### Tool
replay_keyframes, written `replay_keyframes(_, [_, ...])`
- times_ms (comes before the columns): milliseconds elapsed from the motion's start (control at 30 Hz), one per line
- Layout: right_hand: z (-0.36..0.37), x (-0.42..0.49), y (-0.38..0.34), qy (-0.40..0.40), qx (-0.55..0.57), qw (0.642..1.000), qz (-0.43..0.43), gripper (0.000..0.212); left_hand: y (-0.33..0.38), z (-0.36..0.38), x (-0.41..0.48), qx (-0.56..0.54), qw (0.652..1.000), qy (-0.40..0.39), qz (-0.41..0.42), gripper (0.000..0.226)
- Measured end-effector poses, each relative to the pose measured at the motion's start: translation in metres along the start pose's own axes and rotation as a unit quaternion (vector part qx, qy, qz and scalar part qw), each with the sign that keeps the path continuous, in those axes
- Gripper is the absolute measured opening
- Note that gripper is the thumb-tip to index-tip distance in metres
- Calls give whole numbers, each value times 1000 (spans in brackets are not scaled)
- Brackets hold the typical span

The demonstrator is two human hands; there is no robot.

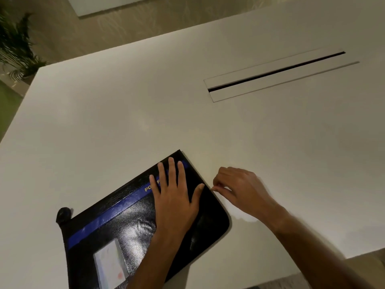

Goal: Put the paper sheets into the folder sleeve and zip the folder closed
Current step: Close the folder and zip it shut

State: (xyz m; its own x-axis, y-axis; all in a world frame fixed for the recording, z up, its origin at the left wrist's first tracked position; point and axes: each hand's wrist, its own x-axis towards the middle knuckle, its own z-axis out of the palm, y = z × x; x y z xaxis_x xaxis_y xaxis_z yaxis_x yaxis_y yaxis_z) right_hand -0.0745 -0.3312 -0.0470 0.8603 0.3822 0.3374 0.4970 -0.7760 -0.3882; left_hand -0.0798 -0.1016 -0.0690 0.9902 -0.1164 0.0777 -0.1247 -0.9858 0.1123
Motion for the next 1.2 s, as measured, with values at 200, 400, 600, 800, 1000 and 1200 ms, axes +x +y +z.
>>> replay_keyframes(200, [-1, 20, 0, 20, -28, 999, -8, 16, 0, 2, -2, -4, 1000, 17, 6, 88])
replay_keyframes(400, [10, 46, 7, 4, -40, 999, -19, 15, -2, 8, -1, 1, 1000, 25, 7, 87])
replay_keyframes(600, [29, 65, 22, 8, -45, 998, -35, 21, -3, 12, -1, 6, 999, 33, 7, 86])
replay_keyframes(800, [38, 81, 25, 29, -50, 998, -32, 22, -4, 14, -4, 8, 999, 35, 13, 86])
replay_keyframes(1000, [40, 95, 26, 30, -45, 998, -34, 18, -4, 12, -4, 6, 1000, 18, 7, 86])
replay_keyframes(1200, [42, 103, 26, 33, -66, 997, -29, 17, -3, 10, -3, 4, 1000, 9, 6, 88])
